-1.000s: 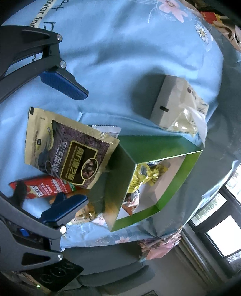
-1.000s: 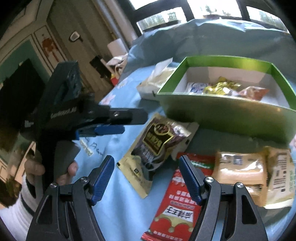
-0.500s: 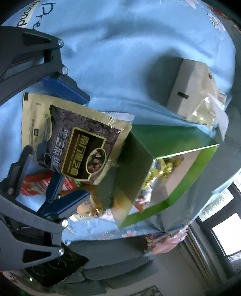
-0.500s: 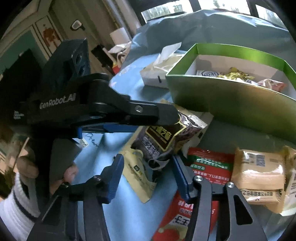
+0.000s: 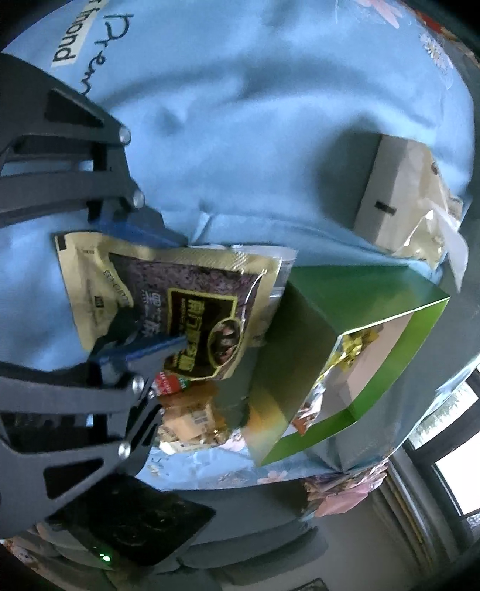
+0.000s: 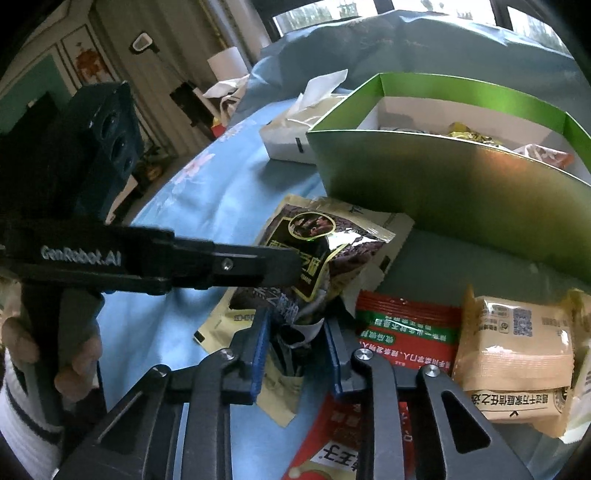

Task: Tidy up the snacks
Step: 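Carry the sesame packet with the left tool into the green box and release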

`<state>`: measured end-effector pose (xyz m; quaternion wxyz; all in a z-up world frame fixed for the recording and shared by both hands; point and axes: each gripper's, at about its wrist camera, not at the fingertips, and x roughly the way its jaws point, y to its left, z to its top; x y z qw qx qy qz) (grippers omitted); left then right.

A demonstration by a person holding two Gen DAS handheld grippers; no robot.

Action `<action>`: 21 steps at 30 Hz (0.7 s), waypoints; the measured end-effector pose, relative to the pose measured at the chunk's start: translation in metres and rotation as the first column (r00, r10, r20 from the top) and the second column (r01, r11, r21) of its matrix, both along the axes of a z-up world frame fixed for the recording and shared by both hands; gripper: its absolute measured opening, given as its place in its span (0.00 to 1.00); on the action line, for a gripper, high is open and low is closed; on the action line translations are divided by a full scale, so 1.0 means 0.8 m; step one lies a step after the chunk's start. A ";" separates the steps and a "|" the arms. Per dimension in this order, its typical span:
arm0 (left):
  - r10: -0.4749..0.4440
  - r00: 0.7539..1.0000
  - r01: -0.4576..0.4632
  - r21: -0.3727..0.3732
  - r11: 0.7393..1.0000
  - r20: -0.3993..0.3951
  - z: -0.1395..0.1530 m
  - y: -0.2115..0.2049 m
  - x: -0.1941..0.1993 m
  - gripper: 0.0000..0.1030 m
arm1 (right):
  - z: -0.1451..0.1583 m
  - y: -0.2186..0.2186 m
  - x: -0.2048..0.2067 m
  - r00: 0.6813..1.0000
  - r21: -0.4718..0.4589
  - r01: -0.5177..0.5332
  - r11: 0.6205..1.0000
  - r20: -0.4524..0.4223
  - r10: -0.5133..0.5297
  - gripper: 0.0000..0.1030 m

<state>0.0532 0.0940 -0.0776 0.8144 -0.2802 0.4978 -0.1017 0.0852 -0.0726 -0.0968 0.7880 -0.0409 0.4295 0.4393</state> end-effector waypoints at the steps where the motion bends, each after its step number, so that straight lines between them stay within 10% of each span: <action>1: -0.011 1.000 0.011 -0.005 1.000 -0.001 -0.001 -0.002 -0.001 0.34 | 0.000 -0.004 -0.004 1.000 -0.002 -0.002 1.000 0.002 0.002 0.26; 21: -0.046 0.989 0.038 0.056 0.998 0.140 0.050 -0.031 -0.016 0.30 | 0.043 -0.015 -0.018 0.994 0.049 -0.006 0.999 0.109 0.000 0.22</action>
